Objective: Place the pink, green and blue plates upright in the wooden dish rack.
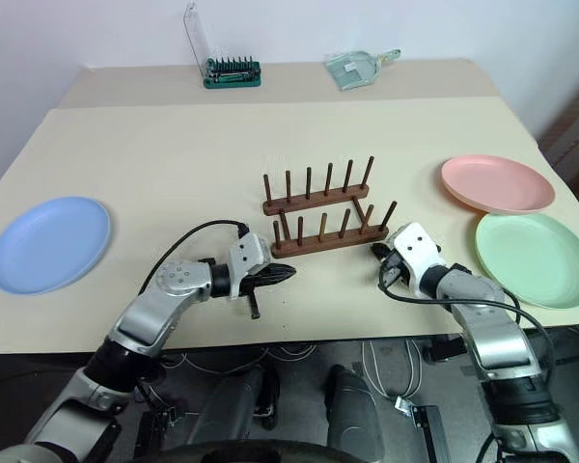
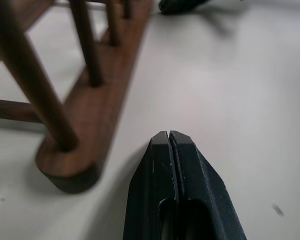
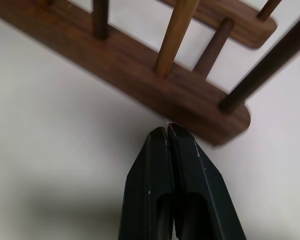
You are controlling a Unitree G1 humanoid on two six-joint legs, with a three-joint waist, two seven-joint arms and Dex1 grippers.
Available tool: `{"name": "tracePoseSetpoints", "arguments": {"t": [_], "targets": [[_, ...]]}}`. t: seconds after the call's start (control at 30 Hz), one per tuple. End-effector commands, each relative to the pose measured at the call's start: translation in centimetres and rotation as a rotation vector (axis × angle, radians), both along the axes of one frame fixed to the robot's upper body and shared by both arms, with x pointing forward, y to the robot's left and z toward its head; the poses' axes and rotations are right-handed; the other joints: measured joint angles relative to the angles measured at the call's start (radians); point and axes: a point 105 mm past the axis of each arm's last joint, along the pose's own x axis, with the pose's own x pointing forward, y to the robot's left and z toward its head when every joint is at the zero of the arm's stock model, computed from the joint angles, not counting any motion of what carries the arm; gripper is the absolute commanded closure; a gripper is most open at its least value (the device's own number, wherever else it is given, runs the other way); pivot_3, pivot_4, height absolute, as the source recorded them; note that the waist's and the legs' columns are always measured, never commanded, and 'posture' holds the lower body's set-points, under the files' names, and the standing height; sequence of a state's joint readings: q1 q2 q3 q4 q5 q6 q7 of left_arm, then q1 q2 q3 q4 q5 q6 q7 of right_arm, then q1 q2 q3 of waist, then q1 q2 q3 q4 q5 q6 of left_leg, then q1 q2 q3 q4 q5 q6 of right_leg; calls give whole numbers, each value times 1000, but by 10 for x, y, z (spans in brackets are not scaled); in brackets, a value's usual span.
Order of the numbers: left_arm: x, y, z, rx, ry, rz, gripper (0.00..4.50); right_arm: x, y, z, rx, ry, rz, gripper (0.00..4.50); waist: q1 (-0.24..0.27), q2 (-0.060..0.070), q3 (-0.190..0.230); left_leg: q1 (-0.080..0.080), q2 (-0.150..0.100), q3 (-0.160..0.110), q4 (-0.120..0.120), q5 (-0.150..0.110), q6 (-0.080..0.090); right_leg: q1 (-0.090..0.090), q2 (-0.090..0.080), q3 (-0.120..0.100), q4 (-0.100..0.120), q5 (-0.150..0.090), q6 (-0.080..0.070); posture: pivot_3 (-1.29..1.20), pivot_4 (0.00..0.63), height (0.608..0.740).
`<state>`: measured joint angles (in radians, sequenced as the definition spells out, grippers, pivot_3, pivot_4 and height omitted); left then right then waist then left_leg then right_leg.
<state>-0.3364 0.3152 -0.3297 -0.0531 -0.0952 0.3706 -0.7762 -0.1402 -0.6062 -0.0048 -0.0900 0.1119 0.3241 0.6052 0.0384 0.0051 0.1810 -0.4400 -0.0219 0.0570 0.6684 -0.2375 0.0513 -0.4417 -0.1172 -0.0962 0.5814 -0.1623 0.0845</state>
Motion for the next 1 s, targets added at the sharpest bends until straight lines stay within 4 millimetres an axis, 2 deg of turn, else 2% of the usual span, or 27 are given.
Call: {"name": "tracePoseSetpoints", "arguments": {"t": [0.03, 0.13, 0.27, 0.53, 0.7, 0.87, 0.93, 0.97, 1.0], "targets": [[22, 17, -5, 13, -5, 175, 4500, 9, 6, -1, -25, -22, -9, 4469, -1, 0, 0, 0, 0, 0, 0, 0, 0, 0, 0, 0, 0, 0, 0, 0, 150, 740], [33, 26, -4, -1, -18, 263, 4500, 16, 18, 1, -29, -47, 11, 4469, -5, 0, 0, 1, 0, 0, 0, 0, 0, 1, 0, 0, 1, 0, 0, 0, 150, 740], [38, 31, -5, 12, -41, 295, 4500, 24, 22, 5, -31, -68, 8, 4469, -11, 0, 0, 2, 0, 0, 0, 0, 0, 0, 1, 0, 2, 0, -1, 0, 150, 740], [40, 34, -6, -2, -36, 321, 4500, 23, 21, 9, -39, -90, 16, 4469, -13, 0, 0, 2, 0, 0, 0, 0, 0, 0, 1, 0, 3, 1, -1, 0, 150, 740], [45, 39, -5, -7, -57, 364, 4500, 15, 17, 22, -51, -120, 42, 4469, -12, 0, 0, 2, 0, 0, 0, 0, 0, 0, 0, 0, 3, 1, -1, 0, 150, 740], [50, 43, -4, -6, -77, 406, 4500, 6, 9, 36, -92, -137, 92, 4469, -12, 0, 0, 2, 0, 0, 0, 0, 0, 0, 0, 0, 3, 1, -1, 0, 150, 740], [47, 41, -2, -21, -76, 386, 4500, 8, -4, 49, -113, -149, 76, 4469, -12, 0, 0, 2, 0, 0, 0, 0, 0, 0, 0, 0, 3, 1, -1, 0, 150, 740], [44, 38, 0, -28, -79, 363, 4500, 11, -14, 59, -121, -157, 51, 3943, -12, 0, 0, 2, 0, 0, 0, 0, 0, 0, 0, 0, 3, 1, -1, 0, 150, 740], [39, 35, 1, -42, -74, 332, 4500, 14, -24, 70, -138, -171, 28, 3726, -14, 0, 0, 2, 0, 0, 0, 0, 0, 0, 0, 0, 3, 1, -1, 0, 150, 740]]}}
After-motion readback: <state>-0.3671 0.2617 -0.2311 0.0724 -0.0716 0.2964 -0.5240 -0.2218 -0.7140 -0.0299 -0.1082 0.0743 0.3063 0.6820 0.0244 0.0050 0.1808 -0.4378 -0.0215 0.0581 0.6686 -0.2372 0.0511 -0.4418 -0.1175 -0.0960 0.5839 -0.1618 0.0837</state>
